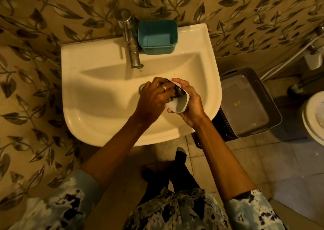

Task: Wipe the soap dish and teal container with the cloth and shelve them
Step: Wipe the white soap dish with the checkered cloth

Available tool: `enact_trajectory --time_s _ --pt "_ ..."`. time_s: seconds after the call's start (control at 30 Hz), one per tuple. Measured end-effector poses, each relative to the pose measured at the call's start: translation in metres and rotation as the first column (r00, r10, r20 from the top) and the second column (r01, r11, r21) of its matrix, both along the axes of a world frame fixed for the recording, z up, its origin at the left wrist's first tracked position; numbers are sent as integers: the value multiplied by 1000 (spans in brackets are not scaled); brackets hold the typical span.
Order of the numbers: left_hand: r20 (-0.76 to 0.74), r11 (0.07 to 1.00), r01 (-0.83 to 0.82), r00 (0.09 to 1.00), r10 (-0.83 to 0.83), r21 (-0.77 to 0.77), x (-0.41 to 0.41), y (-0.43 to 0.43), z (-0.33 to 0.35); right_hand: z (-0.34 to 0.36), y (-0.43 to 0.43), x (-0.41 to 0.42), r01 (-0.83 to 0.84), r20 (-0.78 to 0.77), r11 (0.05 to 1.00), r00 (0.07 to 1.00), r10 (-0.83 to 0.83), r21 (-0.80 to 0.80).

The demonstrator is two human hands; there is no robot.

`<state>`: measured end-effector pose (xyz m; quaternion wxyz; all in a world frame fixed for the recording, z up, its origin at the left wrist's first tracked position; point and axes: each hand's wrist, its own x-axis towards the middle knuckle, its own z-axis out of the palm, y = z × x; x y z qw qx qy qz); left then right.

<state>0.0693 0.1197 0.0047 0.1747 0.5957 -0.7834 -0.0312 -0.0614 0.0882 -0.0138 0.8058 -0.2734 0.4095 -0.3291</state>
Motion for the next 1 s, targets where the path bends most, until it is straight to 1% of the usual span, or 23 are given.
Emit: enact_trajectory --time_s 0.03,0.1,0.2,0.3,0.33,0.4,0.47,0.5,0.57,0.63,0.67,0.7,0.77,0.83,0.87,0.9,0.97,1.0 --pt "35 998 -68 997 67 8 3 -2 -2 1 -1 0 -17 -23 999 1000 16 -36" --pt "58 985 -168 985 165 38 4 -3 -7 1 -4 0 -40 -63 995 997 34 -92" --pt "-24 961 -247 968 252 122 -2 -2 -9 1 -10 -2 -26 -86 990 996 14 -139" --pt "-23 947 -251 965 261 201 -5 1 -11 2 -15 -6 -17 -91 980 996 -1 -198" --pt "-43 943 -242 965 258 227 -5 1 -12 2 -17 -6 -12 -89 976 996 -7 -219" --pt "-135 945 -231 954 266 231 -8 2 -12 -1 -19 -5 22 -96 968 994 -47 -249" --pt "-213 950 -223 939 269 218 -10 3 -11 -5 -19 -2 53 -107 975 991 -77 -215" --pt "-232 953 -208 938 259 221 -11 3 -10 -7 -17 0 49 -69 987 996 -60 -151" --pt "-242 959 -134 950 196 250 -13 3 -7 -12 -11 2 27 54 1000 998 -26 -6" --pt "-215 959 -23 973 87 283 -10 2 -8 -17 -8 -2 13 128 996 992 -23 85" --pt "-168 950 20 985 34 310 -6 0 -8 -19 -8 -5 9 144 994 989 -25 107" --pt "-84 942 31 996 -3 333 -2 -1 -8 -19 -9 -6 4 158 993 987 -23 117" --pt "90 955 -17 996 -10 296 5 -5 -7 -17 -13 -4 25 181 994 982 -44 109" --pt "177 972 -72 984 32 224 9 -7 -5 -14 -17 -2 40 179 998 983 -50 58" --pt "182 969 -86 982 44 231 11 -8 -2 -12 -19 -1 35 170 999 985 -38 22" --pt "147 959 -97 987 59 267 11 -10 0 -11 -22 0 26 151 999 988 -22 -19" --pt "31 925 -124 992 122 360 5 -14 7 -11 -27 3 14 107 995 994 -3 -99" --pt "-19 921 -137 988 154 365 -1 -13 11 -10 -28 4 33 107 992 994 -19 -124"
